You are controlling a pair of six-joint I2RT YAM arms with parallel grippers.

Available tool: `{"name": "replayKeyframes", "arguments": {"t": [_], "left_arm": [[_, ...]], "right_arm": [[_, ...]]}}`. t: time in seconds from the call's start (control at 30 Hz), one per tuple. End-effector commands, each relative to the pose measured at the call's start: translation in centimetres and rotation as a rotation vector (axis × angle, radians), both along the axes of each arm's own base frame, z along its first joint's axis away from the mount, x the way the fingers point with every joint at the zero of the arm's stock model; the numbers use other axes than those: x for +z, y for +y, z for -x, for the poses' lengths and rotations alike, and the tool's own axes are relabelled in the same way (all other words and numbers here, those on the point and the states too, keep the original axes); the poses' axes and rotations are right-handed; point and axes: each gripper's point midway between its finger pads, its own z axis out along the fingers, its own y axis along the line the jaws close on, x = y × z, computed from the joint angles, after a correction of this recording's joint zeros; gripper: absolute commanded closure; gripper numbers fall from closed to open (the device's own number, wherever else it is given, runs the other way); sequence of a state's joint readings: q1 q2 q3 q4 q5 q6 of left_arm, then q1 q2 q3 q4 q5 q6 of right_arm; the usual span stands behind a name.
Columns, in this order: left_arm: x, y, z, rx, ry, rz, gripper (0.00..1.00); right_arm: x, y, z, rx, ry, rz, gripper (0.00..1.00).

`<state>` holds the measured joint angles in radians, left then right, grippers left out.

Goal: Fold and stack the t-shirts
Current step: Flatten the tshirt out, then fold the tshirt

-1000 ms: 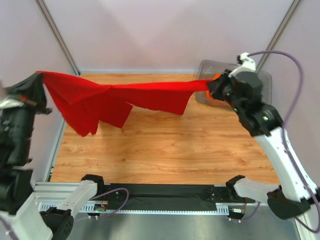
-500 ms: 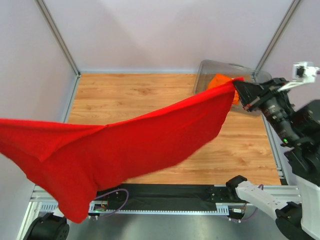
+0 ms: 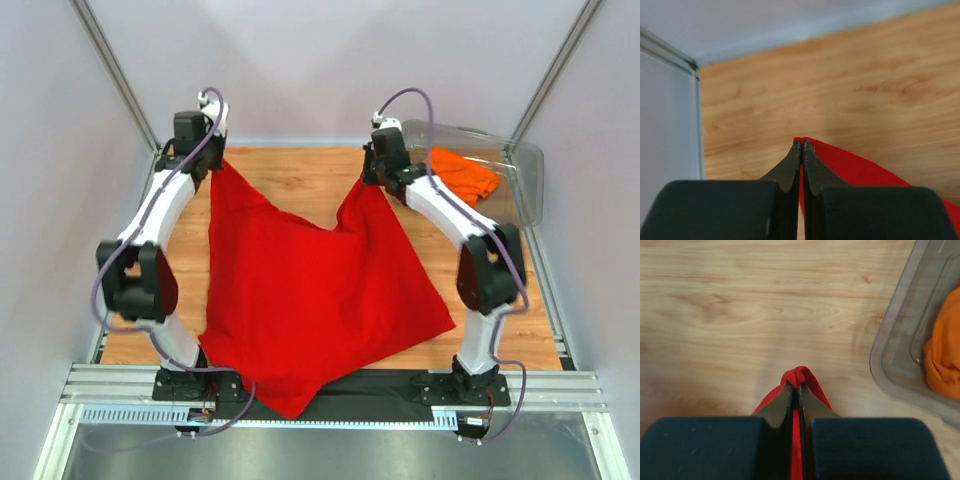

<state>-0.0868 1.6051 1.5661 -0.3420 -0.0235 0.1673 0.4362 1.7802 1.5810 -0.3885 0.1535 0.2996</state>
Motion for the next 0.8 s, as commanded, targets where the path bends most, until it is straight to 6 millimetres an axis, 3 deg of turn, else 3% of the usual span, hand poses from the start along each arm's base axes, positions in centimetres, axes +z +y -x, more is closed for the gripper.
{"name": "replayKeyframes", "arguments": {"t": [0.0,0.03,0.07,0.1,0.17,0.2,0.23,0.3,0.33,0.4,0.43,0.5,0.6,0.63,0.7,0.73,0.77], "left_arm": [[-0.6,2.3,-4.8,0.043,-0.077,0.006,1.0],[-5.0,2.8,-7.3,0.049,-0.013,0.007,1.0],[-6.9,3.5,-8.5,0.07,0.01,0.003,1.0],[-9.5,3.8,-10.7,0.078,0.028,-0.006,1.0],[-11.9,4.3,-12.4,0.101,0.042,-0.016,1.0],[-11.1,4.4,-13.6,0.103,0.018,-0.015,1.0],[-13.2,4.1,-14.3,0.087,0.049,-0.015,1.0],[-12.6,4.7,-15.5,0.113,0.02,-0.021,1.0],[-13.7,6.3,-15.8,0.147,0.037,-0.015,1.0],[-12.8,7.4,-16.4,0.168,0.014,0.005,1.0],[-13.1,7.3,-16.5,0.158,0.023,0.017,1.0],[-11.9,7.4,-16.7,0.166,0.011,0.025,1.0],[-10.7,7.3,-15.5,0.195,0.039,0.068,1.0],[-8.8,7.1,-14.7,0.204,0.023,0.093,1.0],[-8.7,6.3,-13.2,0.215,0.048,0.161,1.0],[-6.8,5.4,-12.1,0.198,0.038,0.18,1.0],[-7.5,5.0,-11.0,0.2,0.067,0.184,1.0]], "right_arm": [[-1.5,-0.3,-7.9,-0.06,-0.125,0.0,1.0],[-3.1,-0.5,-9.5,-0.062,-0.116,0.01,1.0],[-7.1,0.0,-11.0,-0.056,-0.07,0.035,1.0],[-5.9,0.5,-13.0,-0.053,-0.114,0.028,1.0],[-7.8,0.7,-14.5,-0.043,-0.092,0.046,1.0],[-10.5,0.8,-15.3,-0.042,-0.059,0.061,1.0],[-8.9,0.8,-16.5,-0.044,-0.092,0.041,1.0],[-9.4,0.5,-17.3,-0.054,-0.1,0.03,1.0],[-9.4,0.4,-18.0,-0.057,-0.116,0.014,1.0],[-9.5,0.2,-18.8,-0.063,-0.122,-0.013,1.0],[-10.3,0.4,-19.1,-0.057,-0.119,-0.024,1.0],[-9.7,0.7,-19.9,-0.055,-0.166,-0.042,0.99],[-8.5,0.6,-21.1,-0.074,-0.219,-0.091,0.99],[-7.9,0.4,-21.6,-0.077,-0.24,-0.117,0.99],[-6.8,-0.3,-22.6,-0.111,-0.26,-0.188,0.99],[-6.4,-0.4,-22.9,-0.114,-0.271,-0.211,0.99],[-7.0,-0.3,-23.2,-0.114,-0.269,-0.221,0.99]]}}
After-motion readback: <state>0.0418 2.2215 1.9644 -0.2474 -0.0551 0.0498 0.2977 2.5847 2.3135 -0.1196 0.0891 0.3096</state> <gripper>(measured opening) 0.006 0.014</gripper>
